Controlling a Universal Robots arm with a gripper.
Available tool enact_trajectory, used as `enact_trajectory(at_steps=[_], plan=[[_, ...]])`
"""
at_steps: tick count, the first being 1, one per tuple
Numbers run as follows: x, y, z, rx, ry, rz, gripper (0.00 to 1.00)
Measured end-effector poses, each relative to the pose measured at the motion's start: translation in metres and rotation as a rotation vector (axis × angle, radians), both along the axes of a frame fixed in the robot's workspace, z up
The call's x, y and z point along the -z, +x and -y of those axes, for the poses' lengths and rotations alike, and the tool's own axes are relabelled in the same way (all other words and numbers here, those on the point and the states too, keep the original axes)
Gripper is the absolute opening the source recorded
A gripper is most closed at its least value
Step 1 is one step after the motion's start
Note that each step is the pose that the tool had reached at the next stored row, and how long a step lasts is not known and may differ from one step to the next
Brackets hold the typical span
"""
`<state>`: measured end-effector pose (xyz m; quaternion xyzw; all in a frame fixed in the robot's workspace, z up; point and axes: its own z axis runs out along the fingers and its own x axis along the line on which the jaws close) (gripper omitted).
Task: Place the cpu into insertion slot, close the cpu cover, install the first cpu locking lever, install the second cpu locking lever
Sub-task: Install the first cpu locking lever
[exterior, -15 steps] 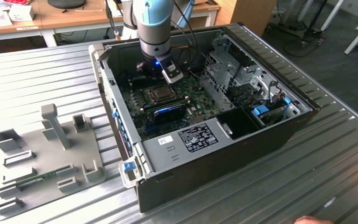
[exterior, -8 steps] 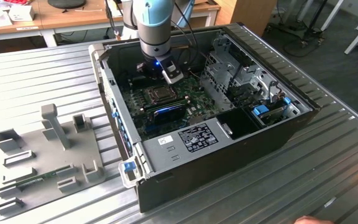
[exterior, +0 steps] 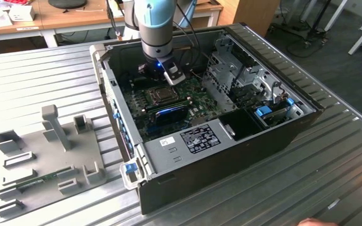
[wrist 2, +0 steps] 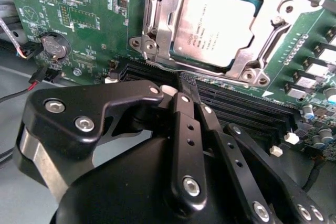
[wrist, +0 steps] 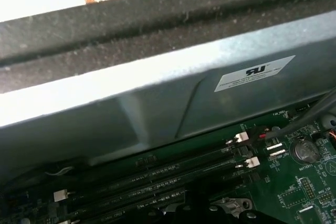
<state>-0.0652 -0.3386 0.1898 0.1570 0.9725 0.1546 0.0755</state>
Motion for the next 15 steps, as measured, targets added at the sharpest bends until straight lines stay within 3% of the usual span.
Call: enact_trajectory(at_steps=[15], plan=[[0.0026, 0.0000, 0.0000, 0.000, 0.0000, -0.0001, 0.11]])
